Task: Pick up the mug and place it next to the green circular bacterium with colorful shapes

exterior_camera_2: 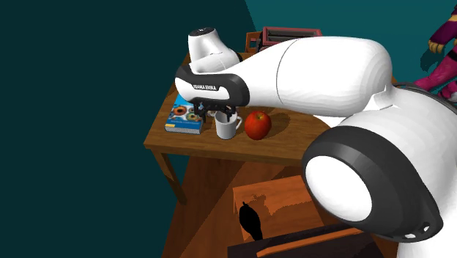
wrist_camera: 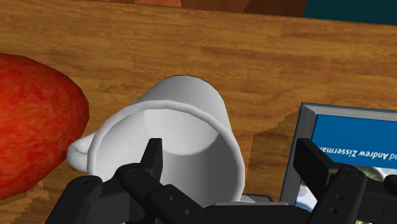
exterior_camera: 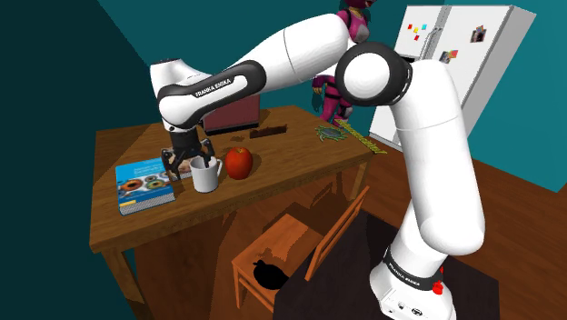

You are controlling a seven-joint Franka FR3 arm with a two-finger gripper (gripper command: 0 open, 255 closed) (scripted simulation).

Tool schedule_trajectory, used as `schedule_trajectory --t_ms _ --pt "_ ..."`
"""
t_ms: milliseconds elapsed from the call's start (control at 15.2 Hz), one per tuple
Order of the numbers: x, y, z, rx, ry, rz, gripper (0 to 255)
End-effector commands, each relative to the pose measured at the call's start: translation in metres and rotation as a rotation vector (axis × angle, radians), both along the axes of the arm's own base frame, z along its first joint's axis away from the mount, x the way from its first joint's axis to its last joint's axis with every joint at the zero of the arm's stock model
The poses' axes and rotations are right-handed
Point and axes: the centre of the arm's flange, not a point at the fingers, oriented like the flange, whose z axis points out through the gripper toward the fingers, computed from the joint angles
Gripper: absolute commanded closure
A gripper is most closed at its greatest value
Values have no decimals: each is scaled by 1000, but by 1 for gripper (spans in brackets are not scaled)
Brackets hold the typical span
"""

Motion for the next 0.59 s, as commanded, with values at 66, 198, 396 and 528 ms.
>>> schedule_trajectory --t_ms 66,198,396,528 --pt "1 0 -4 0 0 0 0" --pt "1 0 -4 0 0 0 0" --pt "1 0 -4 0 0 0 0" --pt "1 0 -4 0 0 0 255"
